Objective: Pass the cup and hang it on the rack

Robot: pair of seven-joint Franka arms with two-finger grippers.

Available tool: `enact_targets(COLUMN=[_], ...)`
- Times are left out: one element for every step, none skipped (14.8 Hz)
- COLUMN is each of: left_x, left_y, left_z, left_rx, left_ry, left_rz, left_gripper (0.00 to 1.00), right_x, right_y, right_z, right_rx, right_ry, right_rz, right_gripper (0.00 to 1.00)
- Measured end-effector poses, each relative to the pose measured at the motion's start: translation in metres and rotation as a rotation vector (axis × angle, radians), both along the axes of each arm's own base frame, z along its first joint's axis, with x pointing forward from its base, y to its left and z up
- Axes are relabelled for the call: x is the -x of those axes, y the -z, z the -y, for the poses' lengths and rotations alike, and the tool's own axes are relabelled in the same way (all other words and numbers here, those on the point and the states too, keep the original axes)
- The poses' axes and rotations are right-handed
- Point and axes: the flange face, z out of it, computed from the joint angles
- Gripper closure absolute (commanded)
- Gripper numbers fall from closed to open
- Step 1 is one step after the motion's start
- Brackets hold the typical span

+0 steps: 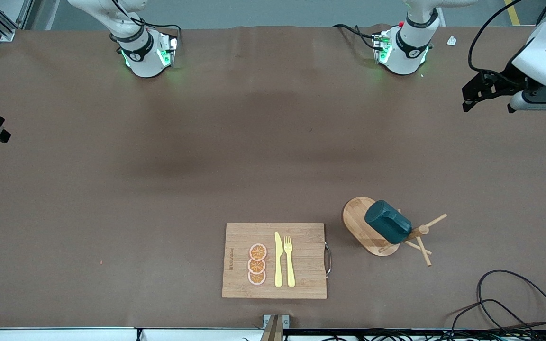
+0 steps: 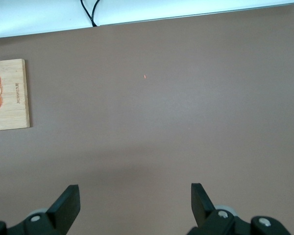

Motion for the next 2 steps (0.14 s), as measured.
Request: enact_targets(left_x=[-0.0023,-0.004], left_y=[0.0008,0.0013], left_z=[0.0003,0.0001], left_rx=[0.001,0.001], left_ry=[0.0,0.0], left_rz=[-0.001,-0.001], left_gripper=[0.0,0.0], right_x=[0.0,0.0], right_y=[0.0,0.0], right_z=[0.0,0.0], right_rx=[0.0,0.0], right_ry=[0.0,0.0], right_rz=[0.0,0.0], right_gripper=[0.0,0.0])
